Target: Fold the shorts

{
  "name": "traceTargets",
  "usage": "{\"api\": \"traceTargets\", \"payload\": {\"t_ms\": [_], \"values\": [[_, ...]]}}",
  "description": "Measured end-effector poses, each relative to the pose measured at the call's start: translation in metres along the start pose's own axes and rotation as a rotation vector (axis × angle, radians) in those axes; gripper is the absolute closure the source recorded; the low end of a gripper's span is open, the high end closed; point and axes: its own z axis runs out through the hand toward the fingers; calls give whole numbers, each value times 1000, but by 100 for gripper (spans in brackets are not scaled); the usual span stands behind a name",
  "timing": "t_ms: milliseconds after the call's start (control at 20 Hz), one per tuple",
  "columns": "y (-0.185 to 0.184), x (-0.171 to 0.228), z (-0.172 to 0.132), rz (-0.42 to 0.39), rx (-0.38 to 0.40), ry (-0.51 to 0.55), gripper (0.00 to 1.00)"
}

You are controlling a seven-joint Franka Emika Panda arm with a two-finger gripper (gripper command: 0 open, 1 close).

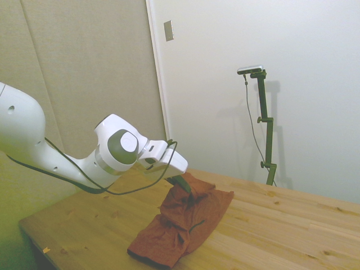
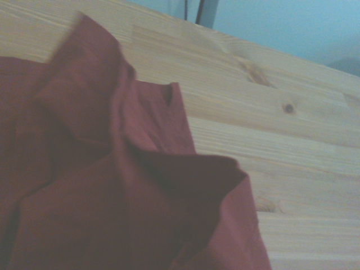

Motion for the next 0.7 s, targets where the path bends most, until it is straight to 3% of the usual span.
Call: {"api": "traceTargets", "payload": {"t_ms": [300,650,700], "values": [[24,29,14,61,-6,-8,100],[29,70,5,110,30,11,100],[28,74,7,120,30,12,0]]}}
